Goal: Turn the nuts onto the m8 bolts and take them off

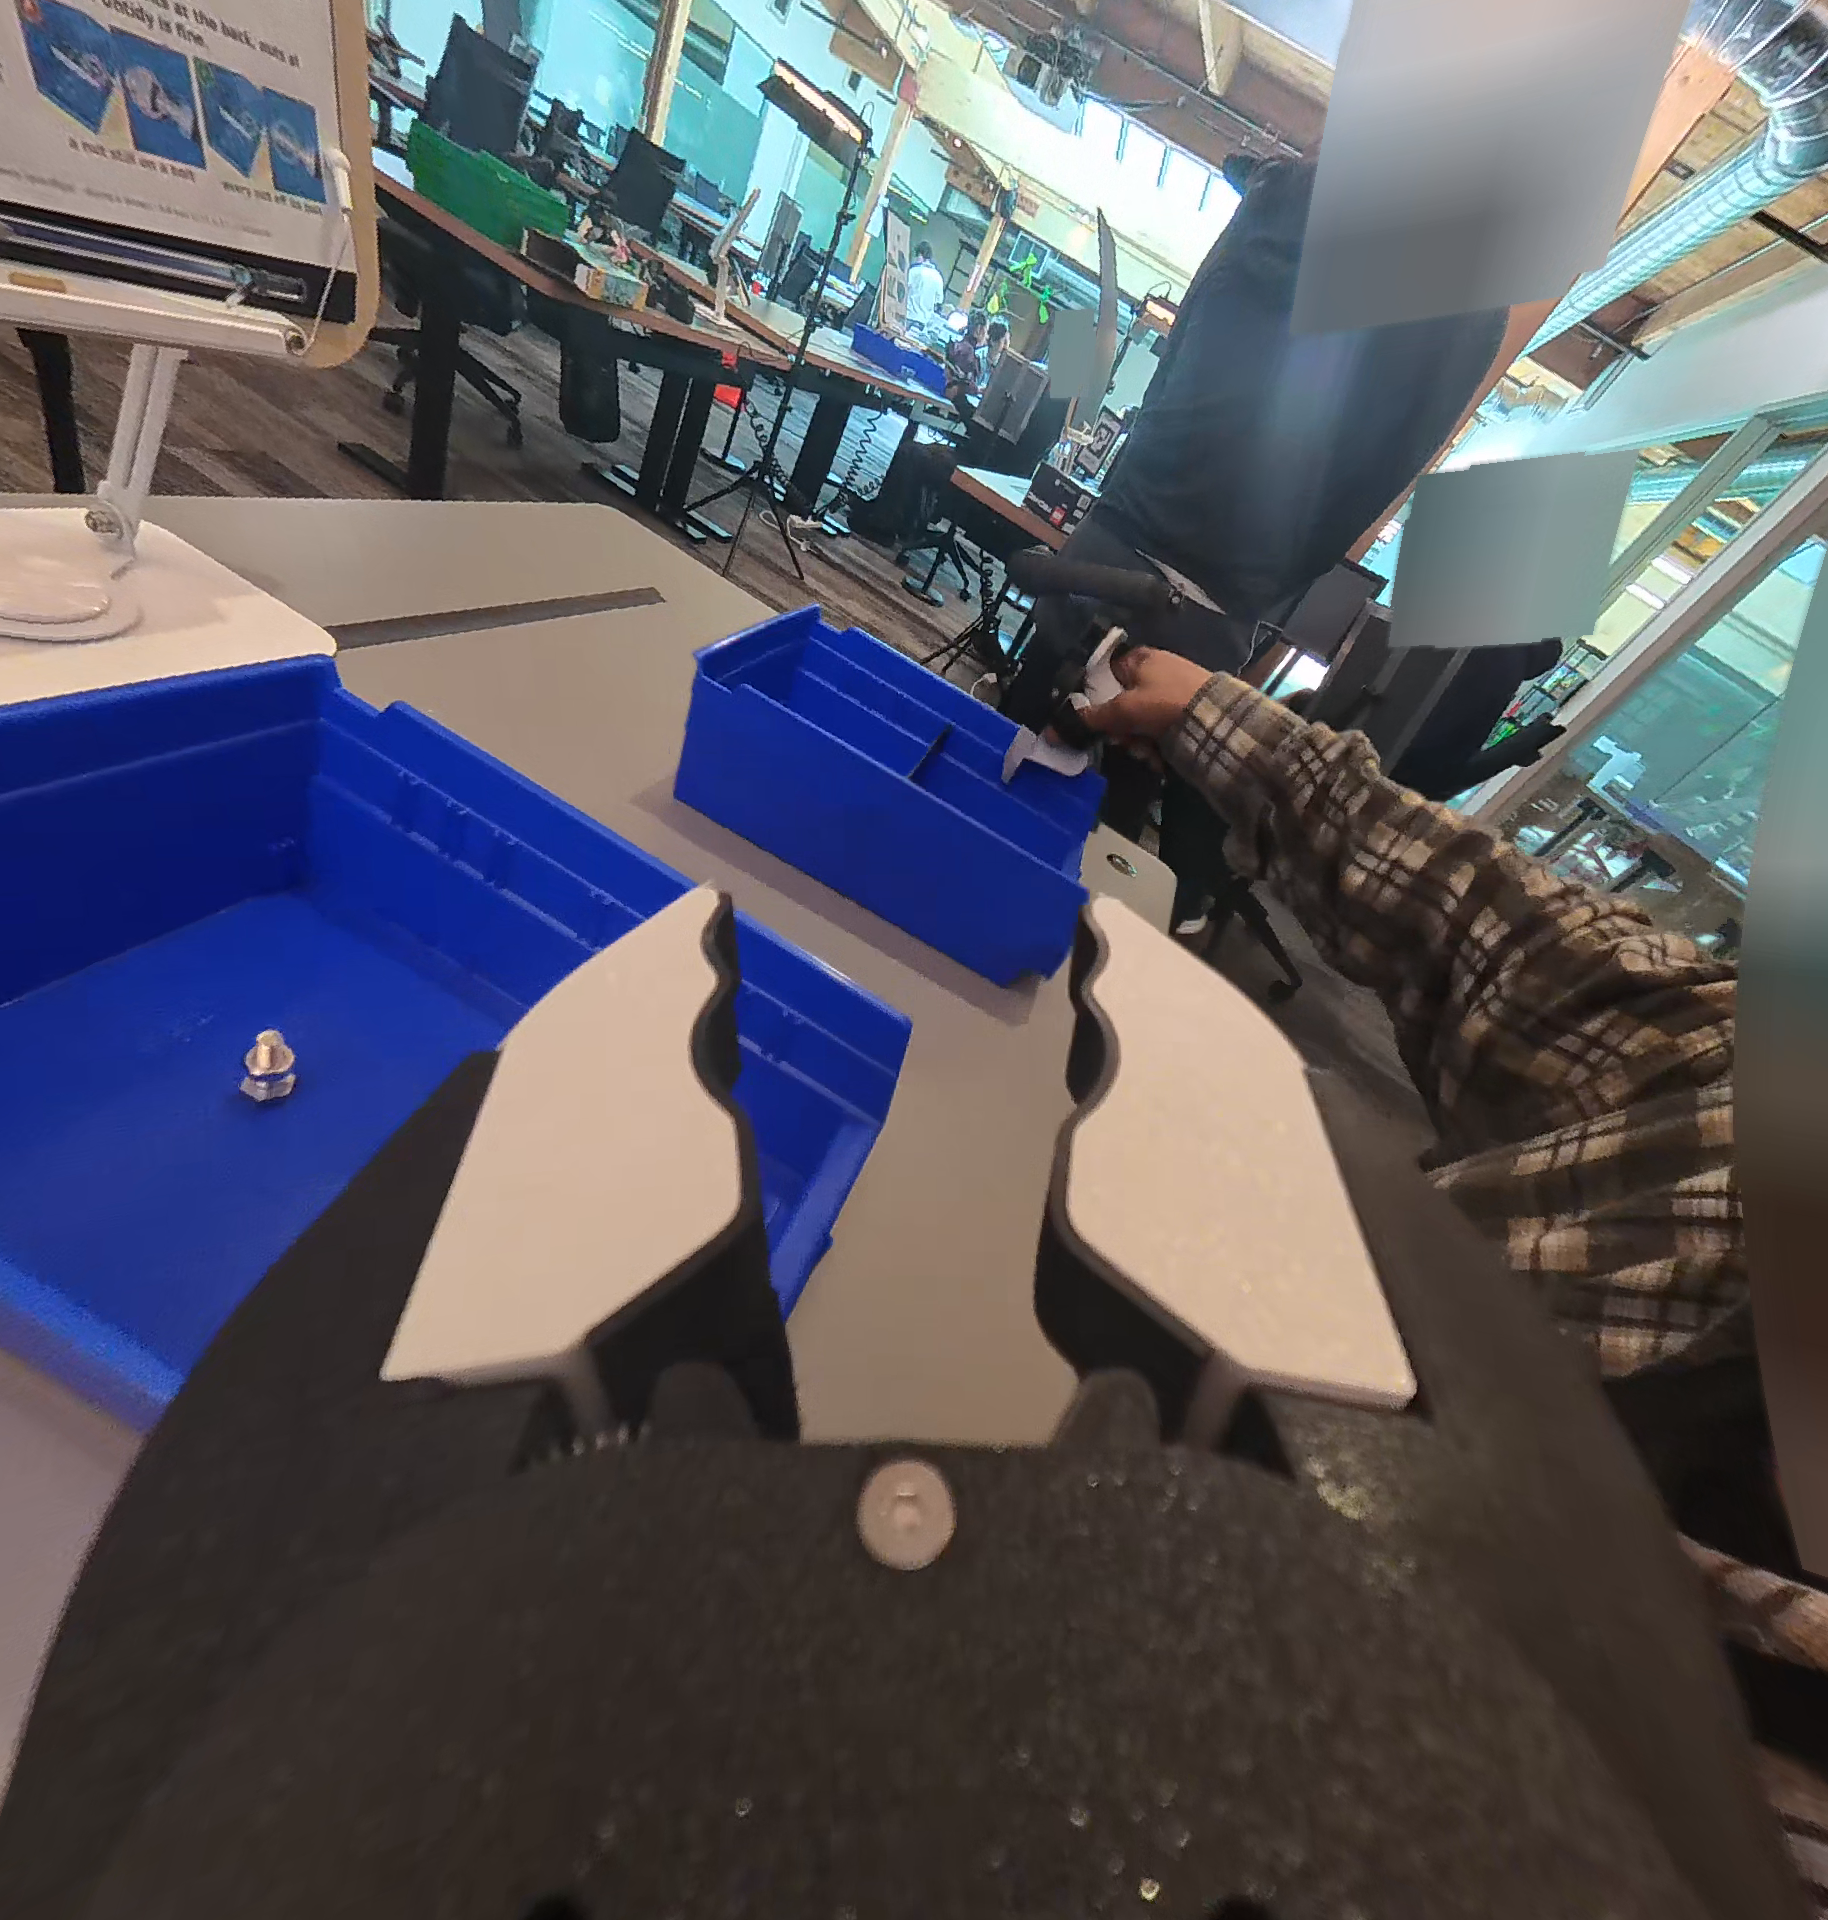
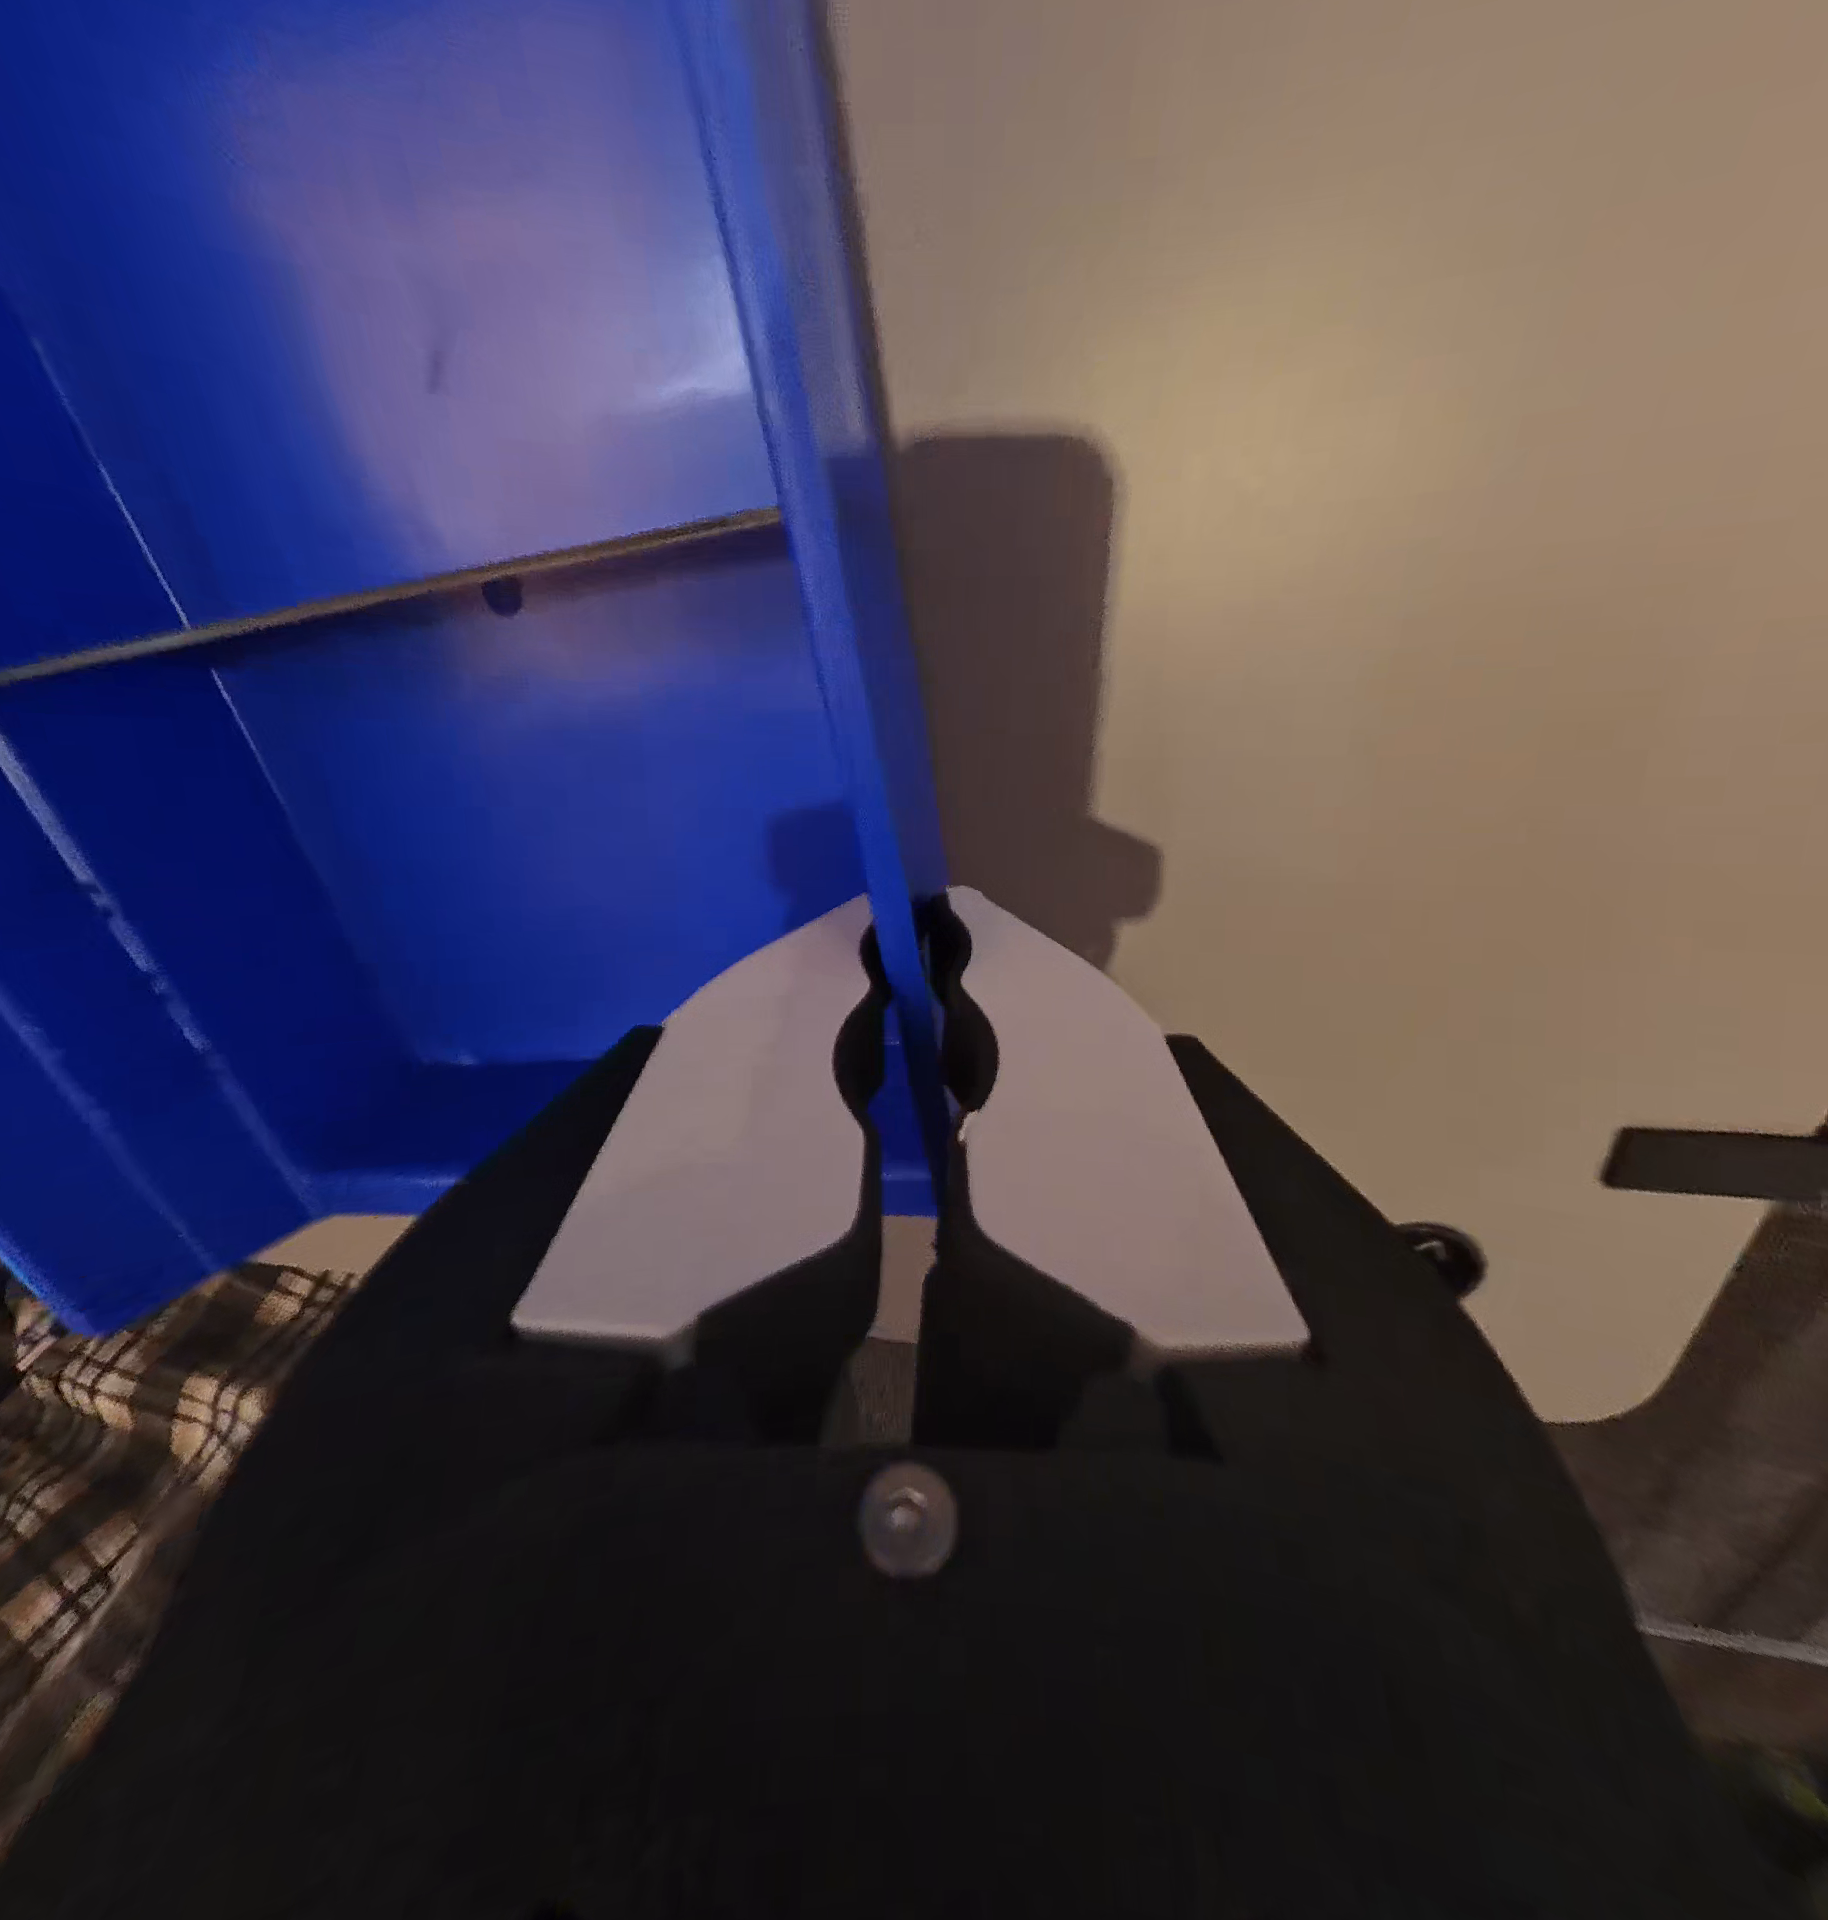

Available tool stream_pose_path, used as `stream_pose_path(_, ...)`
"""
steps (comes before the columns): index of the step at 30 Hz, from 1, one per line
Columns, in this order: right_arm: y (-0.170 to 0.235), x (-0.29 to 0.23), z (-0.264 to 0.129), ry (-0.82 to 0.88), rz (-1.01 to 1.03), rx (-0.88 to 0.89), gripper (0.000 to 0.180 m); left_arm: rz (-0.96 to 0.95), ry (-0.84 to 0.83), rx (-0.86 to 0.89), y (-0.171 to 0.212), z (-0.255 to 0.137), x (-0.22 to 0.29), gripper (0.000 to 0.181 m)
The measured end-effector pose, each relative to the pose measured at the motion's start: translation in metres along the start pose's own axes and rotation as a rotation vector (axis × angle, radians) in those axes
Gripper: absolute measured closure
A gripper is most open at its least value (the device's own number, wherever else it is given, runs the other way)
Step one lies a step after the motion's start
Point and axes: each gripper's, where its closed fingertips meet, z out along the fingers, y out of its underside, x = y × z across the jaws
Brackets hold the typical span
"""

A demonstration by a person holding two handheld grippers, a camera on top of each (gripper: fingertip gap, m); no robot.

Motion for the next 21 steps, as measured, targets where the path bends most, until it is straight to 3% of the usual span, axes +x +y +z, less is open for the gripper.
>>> stream_pose_path(21,-0.020,0.120,-0.019,0.032,0.126,0.057,0.175,-0.041,-0.010,-0.043,0.014,0.025,-0.021,0.120)
